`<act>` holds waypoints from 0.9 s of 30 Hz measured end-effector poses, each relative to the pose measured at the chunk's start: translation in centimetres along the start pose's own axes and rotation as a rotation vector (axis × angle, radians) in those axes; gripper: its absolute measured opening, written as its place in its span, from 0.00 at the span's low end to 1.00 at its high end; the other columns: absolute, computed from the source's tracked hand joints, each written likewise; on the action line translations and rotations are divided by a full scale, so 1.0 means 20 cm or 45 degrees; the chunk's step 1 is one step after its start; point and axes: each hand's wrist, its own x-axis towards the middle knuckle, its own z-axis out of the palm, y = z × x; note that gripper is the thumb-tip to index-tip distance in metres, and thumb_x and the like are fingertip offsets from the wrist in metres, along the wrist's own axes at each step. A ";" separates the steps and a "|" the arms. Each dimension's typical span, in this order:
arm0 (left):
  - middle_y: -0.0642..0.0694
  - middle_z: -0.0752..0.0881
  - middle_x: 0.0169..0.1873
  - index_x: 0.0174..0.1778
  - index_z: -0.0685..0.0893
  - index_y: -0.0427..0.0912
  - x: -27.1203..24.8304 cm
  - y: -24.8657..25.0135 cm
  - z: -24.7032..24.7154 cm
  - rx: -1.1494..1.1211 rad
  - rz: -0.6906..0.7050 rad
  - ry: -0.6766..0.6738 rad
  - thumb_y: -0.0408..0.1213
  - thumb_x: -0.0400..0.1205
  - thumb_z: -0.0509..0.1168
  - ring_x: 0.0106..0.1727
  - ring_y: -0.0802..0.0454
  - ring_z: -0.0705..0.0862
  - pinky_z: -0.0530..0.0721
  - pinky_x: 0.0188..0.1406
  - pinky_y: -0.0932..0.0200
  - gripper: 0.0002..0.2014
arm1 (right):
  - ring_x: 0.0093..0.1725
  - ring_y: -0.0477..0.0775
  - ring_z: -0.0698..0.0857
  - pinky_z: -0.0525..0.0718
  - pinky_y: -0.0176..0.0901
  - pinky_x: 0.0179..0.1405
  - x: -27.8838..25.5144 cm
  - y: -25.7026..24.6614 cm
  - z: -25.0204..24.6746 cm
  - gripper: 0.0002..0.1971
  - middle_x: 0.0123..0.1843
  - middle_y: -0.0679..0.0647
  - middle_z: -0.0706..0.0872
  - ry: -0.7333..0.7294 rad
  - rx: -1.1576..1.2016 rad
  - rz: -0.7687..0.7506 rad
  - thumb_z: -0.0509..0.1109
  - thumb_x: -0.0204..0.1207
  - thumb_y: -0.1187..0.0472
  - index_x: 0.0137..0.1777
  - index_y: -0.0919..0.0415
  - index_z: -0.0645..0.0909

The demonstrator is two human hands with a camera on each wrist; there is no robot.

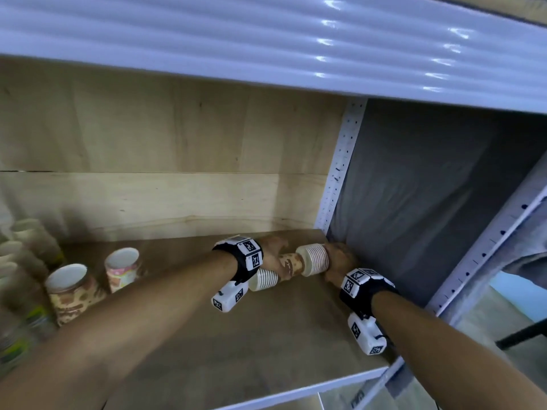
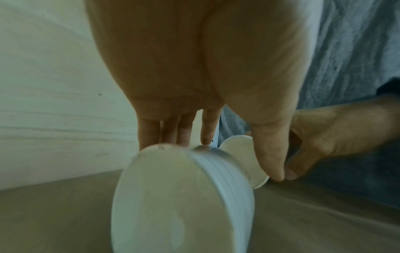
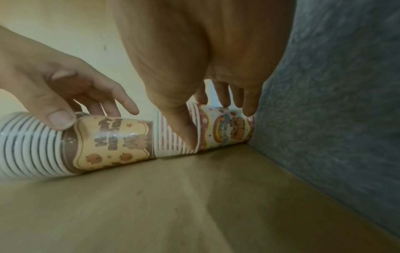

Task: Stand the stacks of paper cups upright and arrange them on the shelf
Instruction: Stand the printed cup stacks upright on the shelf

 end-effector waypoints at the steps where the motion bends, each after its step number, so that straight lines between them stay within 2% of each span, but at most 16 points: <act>1: 0.45 0.73 0.76 0.83 0.63 0.44 0.01 -0.01 0.01 0.016 -0.002 -0.010 0.52 0.72 0.77 0.73 0.45 0.75 0.71 0.58 0.59 0.46 | 0.74 0.48 0.73 0.71 0.38 0.74 -0.03 0.01 0.00 0.20 0.72 0.42 0.72 0.112 0.121 -0.105 0.67 0.79 0.57 0.72 0.55 0.77; 2: 0.45 0.75 0.74 0.82 0.65 0.44 0.02 -0.01 0.01 0.036 -0.006 -0.022 0.51 0.72 0.78 0.71 0.45 0.76 0.73 0.56 0.59 0.45 | 0.76 0.48 0.70 0.69 0.38 0.76 -0.04 0.02 -0.01 0.23 0.75 0.44 0.71 0.164 0.194 0.010 0.67 0.79 0.55 0.74 0.54 0.75; 3: 0.45 0.77 0.71 0.80 0.67 0.45 0.03 -0.02 0.02 0.060 -0.013 -0.040 0.50 0.72 0.78 0.69 0.45 0.78 0.74 0.54 0.58 0.43 | 0.78 0.50 0.69 0.67 0.39 0.78 -0.08 -0.05 -0.06 0.25 0.79 0.48 0.70 0.249 0.155 0.216 0.67 0.79 0.52 0.76 0.55 0.73; 4: 0.45 0.79 0.69 0.78 0.69 0.45 0.03 -0.03 0.02 0.072 -0.014 -0.056 0.49 0.71 0.78 0.66 0.46 0.80 0.77 0.52 0.58 0.41 | 0.79 0.53 0.67 0.67 0.43 0.78 -0.09 -0.06 -0.07 0.29 0.81 0.52 0.68 0.251 0.038 0.196 0.68 0.78 0.50 0.78 0.54 0.71; 6: 0.46 0.81 0.66 0.76 0.72 0.45 0.04 -0.04 0.01 0.120 -0.022 -0.097 0.46 0.70 0.79 0.62 0.47 0.82 0.81 0.52 0.56 0.38 | 0.78 0.60 0.67 0.69 0.52 0.77 -0.14 -0.05 -0.07 0.36 0.79 0.57 0.68 0.430 0.006 -0.156 0.74 0.70 0.47 0.78 0.51 0.68; 8: 0.46 0.80 0.67 0.77 0.71 0.44 0.05 -0.05 -0.01 0.204 -0.040 -0.142 0.46 0.70 0.79 0.64 0.46 0.82 0.83 0.59 0.52 0.40 | 0.75 0.62 0.70 0.73 0.56 0.73 -0.20 0.00 -0.07 0.39 0.74 0.57 0.71 0.539 0.061 -0.340 0.77 0.63 0.42 0.75 0.47 0.69; 11: 0.44 0.79 0.69 0.78 0.71 0.42 0.05 -0.08 -0.03 0.279 -0.064 -0.187 0.44 0.70 0.79 0.66 0.44 0.81 0.83 0.64 0.49 0.41 | 0.66 0.59 0.76 0.78 0.53 0.65 -0.20 -0.01 -0.05 0.35 0.67 0.55 0.74 0.556 0.120 -0.342 0.79 0.58 0.40 0.65 0.47 0.74; 13: 0.43 0.80 0.68 0.77 0.73 0.42 0.05 -0.10 -0.03 0.315 -0.064 -0.210 0.45 0.69 0.79 0.66 0.43 0.81 0.83 0.64 0.48 0.40 | 0.59 0.57 0.80 0.81 0.49 0.57 -0.20 -0.03 -0.04 0.30 0.63 0.53 0.77 0.535 0.244 -0.360 0.81 0.58 0.44 0.58 0.47 0.74; 14: 0.44 0.80 0.68 0.77 0.73 0.42 0.05 -0.11 -0.03 0.326 -0.065 -0.213 0.45 0.68 0.79 0.66 0.44 0.81 0.83 0.64 0.48 0.40 | 0.58 0.56 0.81 0.81 0.47 0.55 -0.20 -0.02 -0.03 0.28 0.62 0.52 0.78 0.517 0.271 -0.360 0.81 0.60 0.46 0.58 0.48 0.73; 15: 0.44 0.79 0.69 0.77 0.72 0.43 0.05 -0.11 -0.03 0.339 -0.064 -0.215 0.45 0.68 0.79 0.66 0.44 0.81 0.83 0.64 0.48 0.41 | 0.59 0.57 0.82 0.81 0.46 0.55 -0.20 -0.02 -0.03 0.28 0.63 0.52 0.78 0.490 0.287 -0.363 0.81 0.63 0.49 0.60 0.49 0.72; 17: 0.44 0.78 0.70 0.78 0.71 0.44 0.06 -0.12 -0.03 0.352 -0.051 -0.215 0.43 0.70 0.79 0.67 0.45 0.79 0.82 0.62 0.52 0.41 | 0.64 0.59 0.80 0.80 0.51 0.61 -0.20 -0.03 -0.03 0.28 0.68 0.54 0.77 0.481 0.247 -0.350 0.77 0.68 0.53 0.67 0.51 0.71; 19: 0.44 0.78 0.69 0.78 0.70 0.44 0.06 -0.12 -0.02 0.352 -0.040 -0.214 0.40 0.71 0.79 0.66 0.45 0.79 0.81 0.57 0.54 0.40 | 0.71 0.62 0.76 0.77 0.57 0.69 -0.21 -0.04 -0.04 0.33 0.75 0.55 0.72 0.487 0.151 -0.323 0.73 0.70 0.55 0.75 0.51 0.65; 21: 0.45 0.78 0.67 0.78 0.71 0.45 0.06 -0.12 -0.02 0.345 -0.028 -0.215 0.39 0.70 0.79 0.64 0.45 0.80 0.83 0.57 0.53 0.40 | 0.76 0.62 0.72 0.73 0.57 0.74 -0.22 -0.04 -0.04 0.41 0.80 0.55 0.66 0.435 0.082 -0.299 0.74 0.72 0.56 0.81 0.51 0.57; 24: 0.46 0.80 0.66 0.76 0.72 0.46 0.04 -0.13 -0.02 0.306 -0.037 -0.205 0.38 0.67 0.80 0.62 0.45 0.81 0.84 0.58 0.50 0.40 | 0.79 0.62 0.69 0.71 0.54 0.76 -0.23 -0.04 -0.02 0.44 0.83 0.56 0.62 0.418 0.025 -0.290 0.74 0.74 0.58 0.85 0.52 0.51; 27: 0.46 0.79 0.66 0.75 0.71 0.47 0.02 -0.14 -0.04 0.278 -0.036 -0.174 0.39 0.66 0.80 0.62 0.45 0.81 0.84 0.59 0.48 0.41 | 0.78 0.63 0.70 0.71 0.54 0.75 -0.26 -0.04 -0.02 0.43 0.81 0.57 0.64 0.394 0.048 -0.269 0.72 0.75 0.56 0.85 0.51 0.50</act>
